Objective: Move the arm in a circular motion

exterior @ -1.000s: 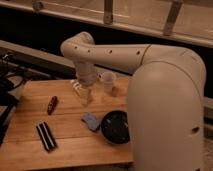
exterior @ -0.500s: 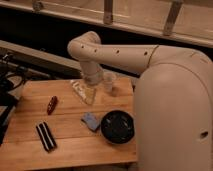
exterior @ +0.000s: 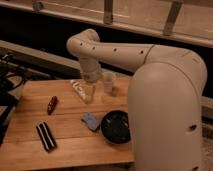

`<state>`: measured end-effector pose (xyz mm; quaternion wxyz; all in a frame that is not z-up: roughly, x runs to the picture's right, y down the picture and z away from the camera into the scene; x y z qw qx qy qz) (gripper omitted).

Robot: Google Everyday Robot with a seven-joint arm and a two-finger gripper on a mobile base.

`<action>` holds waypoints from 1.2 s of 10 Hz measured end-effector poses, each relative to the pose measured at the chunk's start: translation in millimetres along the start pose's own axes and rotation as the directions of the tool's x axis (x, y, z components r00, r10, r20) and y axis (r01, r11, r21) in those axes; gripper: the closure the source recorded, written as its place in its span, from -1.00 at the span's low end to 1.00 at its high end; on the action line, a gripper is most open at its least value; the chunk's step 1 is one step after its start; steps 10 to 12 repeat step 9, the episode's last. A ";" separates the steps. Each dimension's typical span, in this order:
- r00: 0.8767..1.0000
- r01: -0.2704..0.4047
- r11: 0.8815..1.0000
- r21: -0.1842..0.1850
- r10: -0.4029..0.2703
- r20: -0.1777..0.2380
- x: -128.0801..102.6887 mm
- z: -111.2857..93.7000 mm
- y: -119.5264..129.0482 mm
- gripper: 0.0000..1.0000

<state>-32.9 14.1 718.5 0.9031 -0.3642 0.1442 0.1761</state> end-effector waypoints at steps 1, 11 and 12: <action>1.000 0.001 1.000 -0.001 -0.001 -0.002 8.5 1.3 -0.8 -0.71; 0.998 0.068 0.998 -0.005 -0.068 -0.004 -15.6 -4.8 1.6 -0.71; 0.998 0.068 0.998 -0.005 -0.068 -0.004 -15.6 -4.8 1.6 -0.71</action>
